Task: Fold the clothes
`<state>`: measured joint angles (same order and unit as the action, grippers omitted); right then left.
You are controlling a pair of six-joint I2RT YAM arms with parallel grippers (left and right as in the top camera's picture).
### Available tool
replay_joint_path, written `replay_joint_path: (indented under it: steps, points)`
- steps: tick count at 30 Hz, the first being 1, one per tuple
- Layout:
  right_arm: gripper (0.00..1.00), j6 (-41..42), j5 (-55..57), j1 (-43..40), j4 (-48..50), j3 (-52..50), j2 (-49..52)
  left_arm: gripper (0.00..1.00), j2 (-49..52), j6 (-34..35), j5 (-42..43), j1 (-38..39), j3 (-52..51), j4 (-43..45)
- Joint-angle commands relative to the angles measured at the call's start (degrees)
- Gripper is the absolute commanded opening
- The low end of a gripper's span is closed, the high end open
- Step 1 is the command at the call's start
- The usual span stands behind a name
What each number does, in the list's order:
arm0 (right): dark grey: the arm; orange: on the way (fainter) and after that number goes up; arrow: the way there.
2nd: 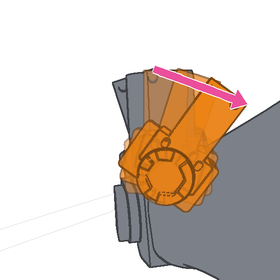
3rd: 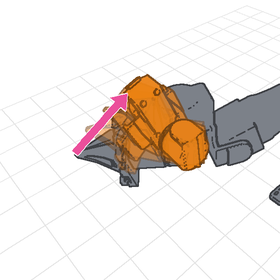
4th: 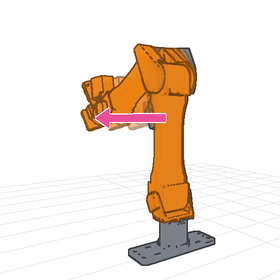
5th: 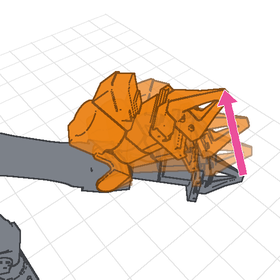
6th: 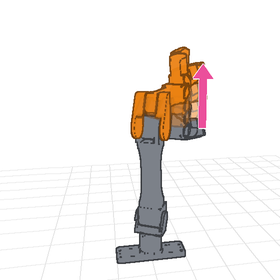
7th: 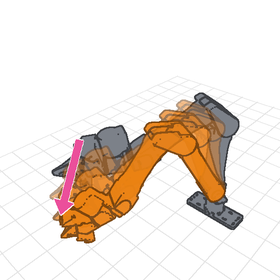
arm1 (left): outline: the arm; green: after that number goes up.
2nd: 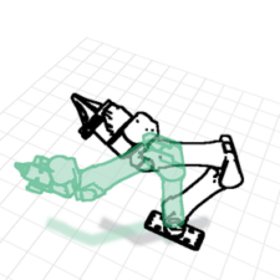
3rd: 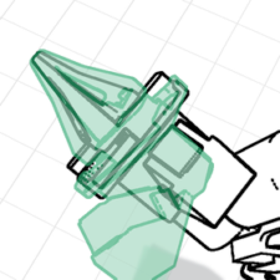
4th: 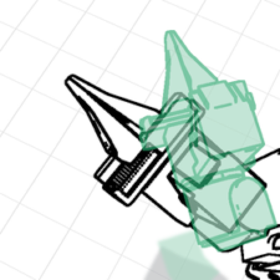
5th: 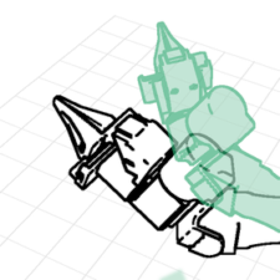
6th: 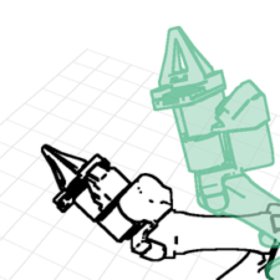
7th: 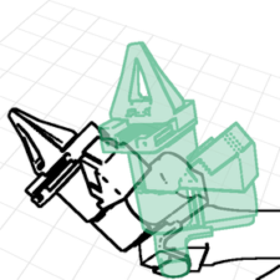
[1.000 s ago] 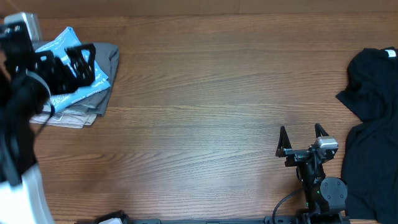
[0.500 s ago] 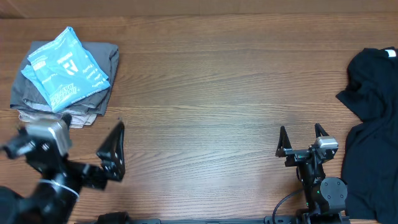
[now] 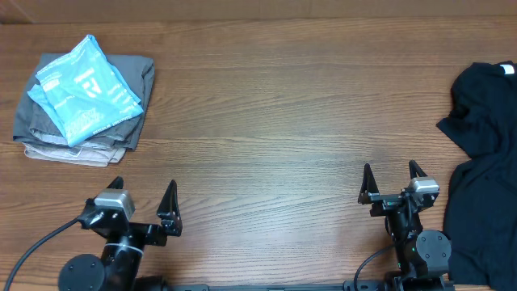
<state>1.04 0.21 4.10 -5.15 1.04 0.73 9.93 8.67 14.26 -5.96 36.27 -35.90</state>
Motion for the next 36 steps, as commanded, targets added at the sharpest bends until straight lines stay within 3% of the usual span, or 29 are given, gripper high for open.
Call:
replay_joint_path:
  steps: [1, 10, 15, 29, 36]
  points:
    - [1.0, -0.4, -0.3, -0.4, 0.3, -0.6, -0.6, 1.0, -4.3, 1.8, -0.7, 0.5, -7.9, 8.0]
    - [1.0, -0.4, -0.3, -0.4, 0.3, -0.6, -0.6, 1.0, -9.7, 1.6, -1.2, 0.5, -22.7, 30.5]
    - [1.0, -0.4, -0.3, -0.4, 0.3, -0.6, -0.6, 1.0, -9.7, 1.6, -2.1, 0.5, -27.2, 35.8]
    - [1.0, -0.4, -0.3, -0.4, 0.3, -0.6, -0.6, 1.0, -9.7, 1.3, -5.9, 0.5, -35.8, 39.2]
    - [1.0, -0.4, -0.3, -0.4, 0.3, -0.6, -0.6, 1.0, -9.7, -1.7, -6.2, 0.5, -36.0, 33.3]
